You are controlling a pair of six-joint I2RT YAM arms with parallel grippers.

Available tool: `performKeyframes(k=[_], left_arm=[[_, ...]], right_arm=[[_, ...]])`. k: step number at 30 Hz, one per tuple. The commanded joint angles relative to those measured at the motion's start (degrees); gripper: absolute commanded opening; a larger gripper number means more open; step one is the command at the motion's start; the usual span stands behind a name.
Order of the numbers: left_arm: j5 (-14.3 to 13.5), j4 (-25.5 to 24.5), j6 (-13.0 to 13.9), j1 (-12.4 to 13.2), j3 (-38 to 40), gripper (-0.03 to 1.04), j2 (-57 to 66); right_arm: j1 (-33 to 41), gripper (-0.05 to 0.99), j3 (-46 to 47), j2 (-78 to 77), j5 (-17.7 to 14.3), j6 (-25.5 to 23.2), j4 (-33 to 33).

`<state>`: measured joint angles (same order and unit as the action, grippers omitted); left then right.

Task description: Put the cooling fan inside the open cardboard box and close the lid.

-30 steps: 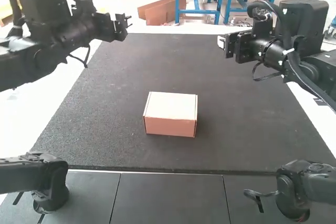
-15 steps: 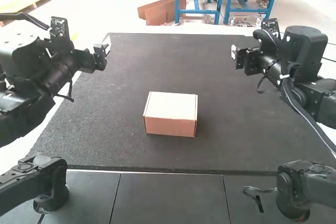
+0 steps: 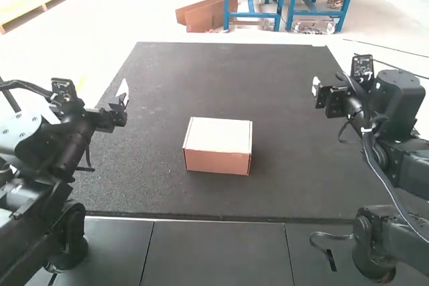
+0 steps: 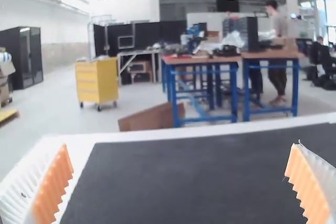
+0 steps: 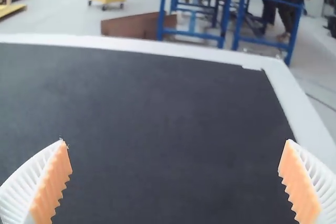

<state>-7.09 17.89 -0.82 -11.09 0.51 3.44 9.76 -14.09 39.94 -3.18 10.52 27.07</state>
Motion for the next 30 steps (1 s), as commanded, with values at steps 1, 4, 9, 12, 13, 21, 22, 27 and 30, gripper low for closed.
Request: performKeyframes(k=[1,4,9,12,13,21,22,27,30], left_arm=[[-2.4,-0.9,0.1,0.5,-0.6,0.96,-2.8],[-2.6,-2.0,-1.6,0.8,-0.6,0.96,-2.9],[-2.6,-9.5,-4.7,0.9,-0.6,0.96,-3.4],[-2.6,-12.6,-4.8,0.8,-0.6,0.96,-3.5],[-2.4,-13.5,-4.7,0.6,-0.6,0.96,-3.5],[0.3,-18.0,-4.8,0.4,-0.6,0.96,-3.5],[0.3,-18.2,-5.1,0.5,-0.6,0.96,-3.5],[0.3,-18.2,-5.1,1.0,-0.6,0.96,-3.5],[0.3,-18.7,-4.5,1.0,-0.5,0.96,-3.4]], right_arm=[[-2.4,0.9,1.4,-1.4,1.3,-0.8,1.1],[-4.5,0.9,3.5,-2.1,2.0,-0.8,2.8],[-7.8,0.9,7.1,-4.3,3.2,-1.9,2.7],[-9.3,0.9,9.1,-7.4,2.9,-2.4,2.4],[-9.8,0.9,9.7,-8.8,2.8,-2.9,1.9],[-10.9,0.91,13.4,-13.6,-2.4,-7.4,0.8],[-11.1,0.9,14.0,-14.5,-2.3,-7.5,0.6],[-11.1,0.91,14.1,-27.5,-1.7,-7.8,-13.4],[-11.2,0.91,14.2,-40.3,-1.0,-7.7,-23.7]])
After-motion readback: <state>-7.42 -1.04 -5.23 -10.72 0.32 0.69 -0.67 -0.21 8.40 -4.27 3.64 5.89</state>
